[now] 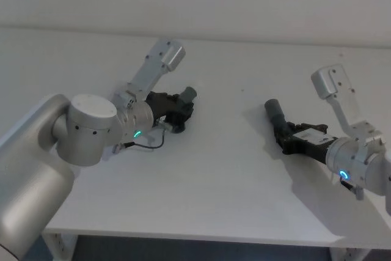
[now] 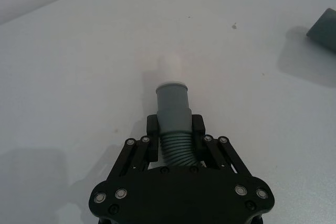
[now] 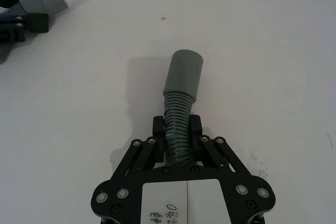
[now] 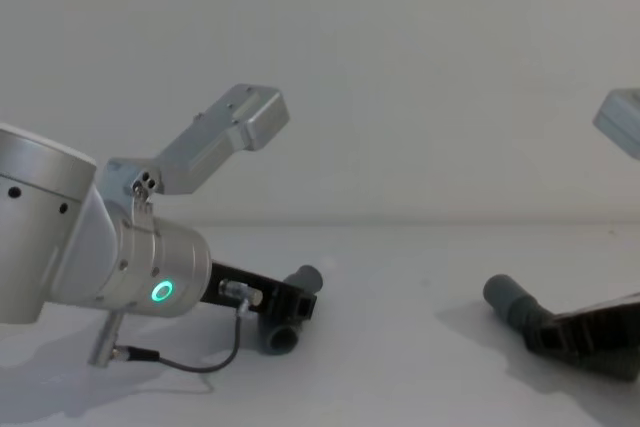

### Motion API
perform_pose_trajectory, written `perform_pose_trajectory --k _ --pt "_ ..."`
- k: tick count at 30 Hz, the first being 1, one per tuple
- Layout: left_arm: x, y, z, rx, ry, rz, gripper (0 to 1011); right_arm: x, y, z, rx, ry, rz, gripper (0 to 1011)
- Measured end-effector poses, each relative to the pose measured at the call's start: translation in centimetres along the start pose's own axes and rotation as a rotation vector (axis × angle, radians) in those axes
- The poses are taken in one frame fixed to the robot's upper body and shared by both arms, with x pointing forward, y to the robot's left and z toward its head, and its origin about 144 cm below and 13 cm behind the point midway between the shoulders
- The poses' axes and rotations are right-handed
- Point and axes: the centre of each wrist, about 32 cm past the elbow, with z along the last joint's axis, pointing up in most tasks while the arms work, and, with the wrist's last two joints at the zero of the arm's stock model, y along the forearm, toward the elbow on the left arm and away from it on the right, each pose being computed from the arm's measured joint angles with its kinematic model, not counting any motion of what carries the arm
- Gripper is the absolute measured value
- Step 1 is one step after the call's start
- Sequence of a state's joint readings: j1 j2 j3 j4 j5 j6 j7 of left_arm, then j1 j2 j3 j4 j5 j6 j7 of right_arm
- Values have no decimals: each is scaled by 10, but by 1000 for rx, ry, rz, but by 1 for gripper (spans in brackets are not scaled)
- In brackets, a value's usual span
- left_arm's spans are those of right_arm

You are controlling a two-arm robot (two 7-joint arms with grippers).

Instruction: Use both hands to pick up one end of the pipe from the table, align the ends, and insert them.

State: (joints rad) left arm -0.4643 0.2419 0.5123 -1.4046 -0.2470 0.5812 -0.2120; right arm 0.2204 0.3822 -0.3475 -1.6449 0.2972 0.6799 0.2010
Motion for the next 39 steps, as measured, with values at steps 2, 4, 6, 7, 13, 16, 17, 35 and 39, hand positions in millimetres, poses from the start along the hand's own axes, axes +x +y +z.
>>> perform_pose_trajectory --k 2,4,6,7,13,16,17,35,39 --pt "0 1 0 -6 -7 0 364 0 -1 0 6 3 -1 274" --pt "0 2 1 -19 -21 2 364 0 -2 1 21 10 2 274" --pt "1 4 2 -28 -32 4 364 0 -4 4 45 17 7 274" --pt "1 5 3 -40 -43 5 364 1 -5 5 56 20 7 274" --pt "3 11 8 -98 -100 4 364 2 -12 11 134 32 32 274" --pt "6 15 11 -129 -140 -1 364 5 -17 14 174 29 56 274" --pt "6 16 12 -138 -150 -4 364 5 -18 14 181 27 62 274" --pt "30 36 19 -273 -353 -151 364 33 -42 16 269 -75 264 274" --pt "38 40 20 -298 -383 -212 364 40 -46 16 272 -105 314 274"
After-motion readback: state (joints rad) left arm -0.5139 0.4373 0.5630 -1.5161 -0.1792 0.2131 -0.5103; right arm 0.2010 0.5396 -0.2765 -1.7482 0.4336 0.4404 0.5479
